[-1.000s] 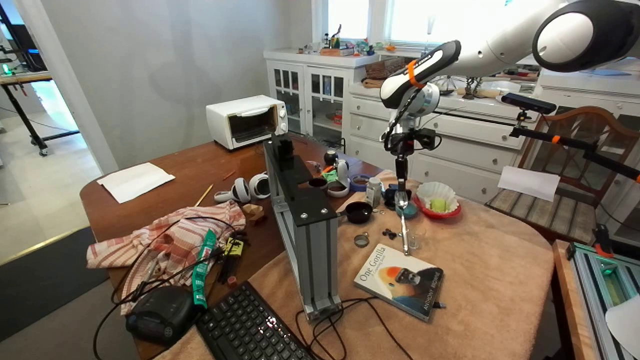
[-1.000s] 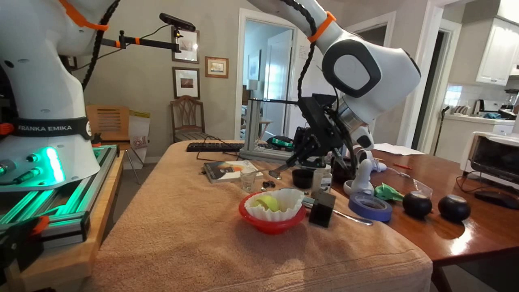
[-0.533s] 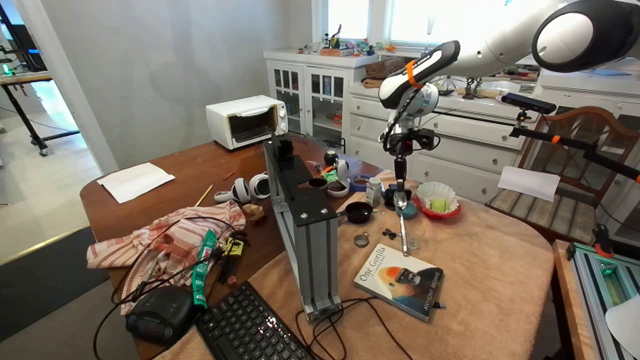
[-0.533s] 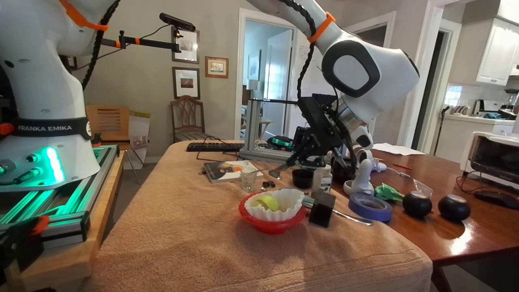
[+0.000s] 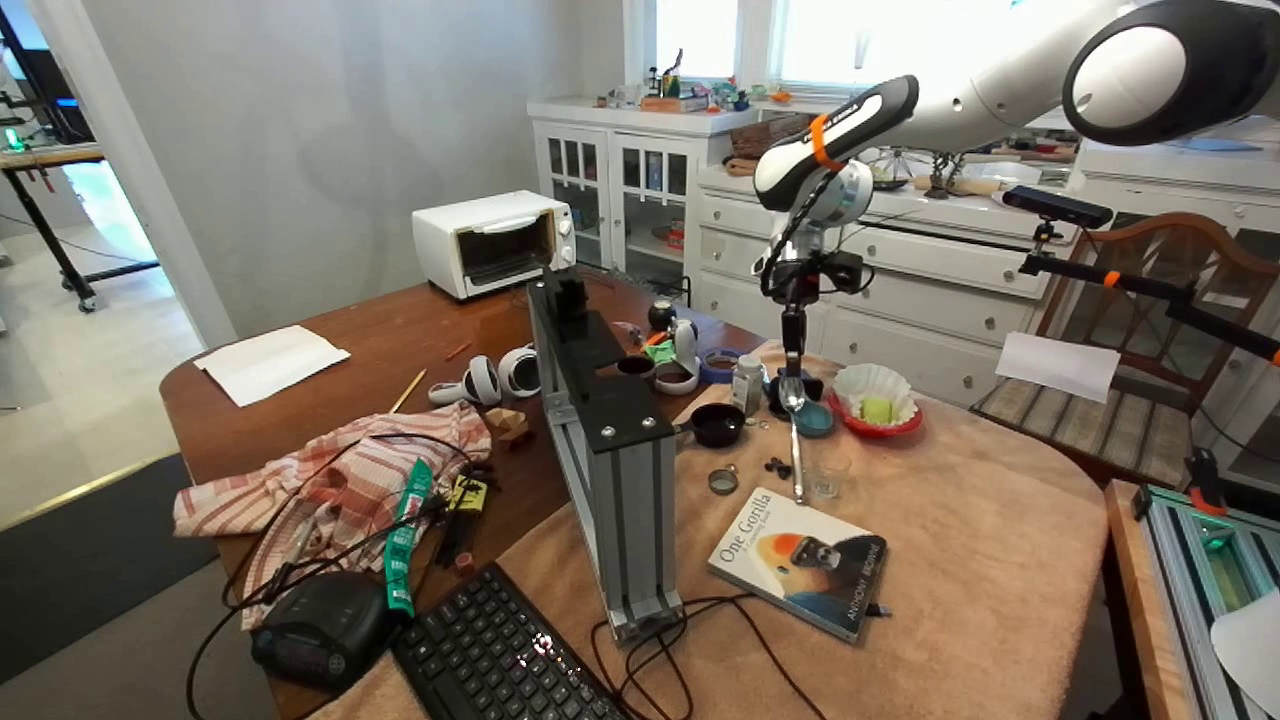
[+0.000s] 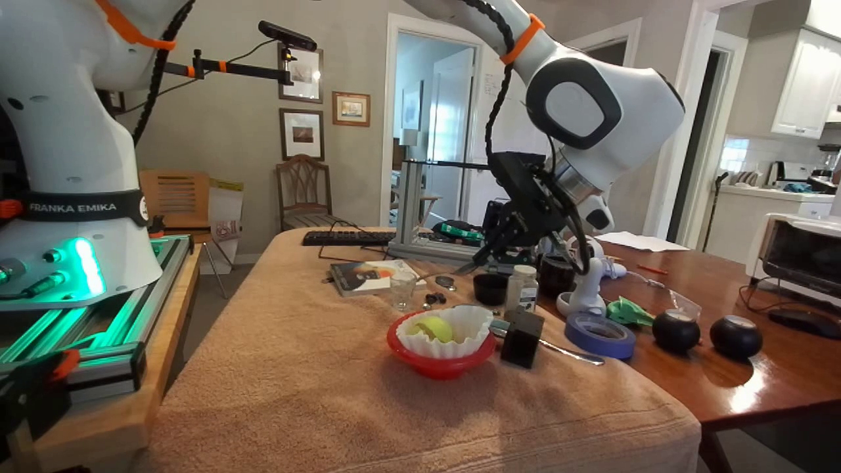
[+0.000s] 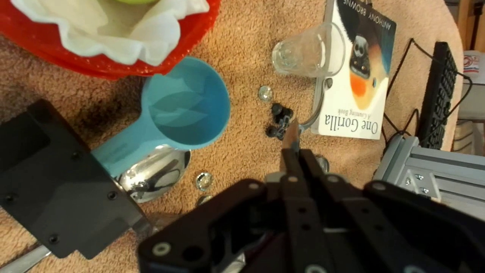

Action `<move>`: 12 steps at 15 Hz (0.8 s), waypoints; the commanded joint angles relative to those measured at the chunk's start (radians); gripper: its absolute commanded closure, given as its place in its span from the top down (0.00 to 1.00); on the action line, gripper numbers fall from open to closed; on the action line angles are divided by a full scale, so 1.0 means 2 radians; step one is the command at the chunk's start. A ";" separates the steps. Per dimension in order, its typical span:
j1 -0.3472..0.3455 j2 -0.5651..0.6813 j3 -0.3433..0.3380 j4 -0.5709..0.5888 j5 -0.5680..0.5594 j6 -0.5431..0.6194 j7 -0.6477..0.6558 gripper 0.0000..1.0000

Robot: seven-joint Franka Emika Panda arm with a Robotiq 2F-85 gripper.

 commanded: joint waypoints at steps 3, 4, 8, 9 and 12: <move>0.004 0.020 0.000 0.031 -0.013 -0.003 0.010 0.01; 0.003 0.022 0.001 0.035 -0.015 -0.003 0.008 0.01; 0.003 0.031 0.002 0.049 -0.025 -0.007 0.003 0.01; 0.004 0.033 0.002 0.051 -0.027 -0.007 0.004 0.01; 0.004 0.036 0.004 0.052 -0.028 -0.018 0.007 0.01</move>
